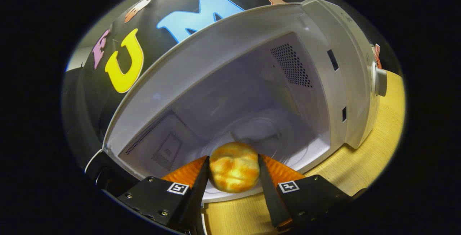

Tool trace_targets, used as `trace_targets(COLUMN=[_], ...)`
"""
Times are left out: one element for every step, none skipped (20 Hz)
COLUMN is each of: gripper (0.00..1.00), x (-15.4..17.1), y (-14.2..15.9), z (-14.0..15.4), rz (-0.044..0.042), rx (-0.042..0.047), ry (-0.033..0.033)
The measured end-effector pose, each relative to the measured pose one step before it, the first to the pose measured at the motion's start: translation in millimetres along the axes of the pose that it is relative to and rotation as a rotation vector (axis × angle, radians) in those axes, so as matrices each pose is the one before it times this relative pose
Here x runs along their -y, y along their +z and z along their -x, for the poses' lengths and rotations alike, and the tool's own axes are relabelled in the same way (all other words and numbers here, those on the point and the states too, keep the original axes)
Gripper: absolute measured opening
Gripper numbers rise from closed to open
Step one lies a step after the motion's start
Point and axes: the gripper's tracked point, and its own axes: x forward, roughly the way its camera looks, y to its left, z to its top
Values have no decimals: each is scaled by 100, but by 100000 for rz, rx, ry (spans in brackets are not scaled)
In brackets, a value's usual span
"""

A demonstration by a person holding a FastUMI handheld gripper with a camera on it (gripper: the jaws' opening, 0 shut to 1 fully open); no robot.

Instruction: Open the microwave, put the food inside, and close the microwave door.

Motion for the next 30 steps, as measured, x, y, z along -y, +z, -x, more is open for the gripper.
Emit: trace_targets(gripper=[76, 78, 78, 79, 80, 83, 94, 98, 98, 98, 98, 98, 98, 98, 98, 98, 98, 98, 98, 98, 98, 98, 98, 97, 97, 97, 97, 97, 97, 97], x=[389, 401, 208, -117, 17, 92, 40, 43, -168, -249, -368, -412, -513, -552, -528, -471, -390, -457, -319, -227, -43, -95, -249, -326, -407, -333, -480, -511, -660, -732], y=[-196, -29, -38, 67, -177, -82, 451, 6, 240, 253, 327, 420, 422, 515, 705, 806, 795, 691, 679, 676, 702, 661, 663, 622, 591, 332, 374, 329, 353, 147], z=[-271, -233, -130, -65, -154, 62, 107, 306, 447, 611, 726, 884, 1073, 1223, 1323, 1413, 1361, 1460, 1535, 1513, 1444, 1482, 1389, 1360, 1335, 1268, 1223, 1176, 1131, 1076], rz=[137, 1, -96, -676, -549, -119, 356, 1048, 1451, 1425, 1477, 1604, 1746, 2213, 2571, 2116, 1268, 833, 634, 1563, 2250, 2070, 1717, 1694, 1972, 2112, 2035, 1664, 1177, 1334], rx=[-197, -171, -150, 131, -316, -115, 130, 260, 560, 401, 511, 557, 505, 861, 1316, 1834, 1557, 960, 980, 1131, 1321, 1409, 1406, 1404, 1103, 498, 424, 432, 621, 209], ry=[-1894, -1396, -1067, 155, -422, -412, -389, -488, 334, 894, 1257, 1267, 1691, 1931, 1660, 1481, 1457, 1722, 1444, 735, 435, 361, 948, 1277, 1186, 1153, 1390, 1358, 1605, 1959])
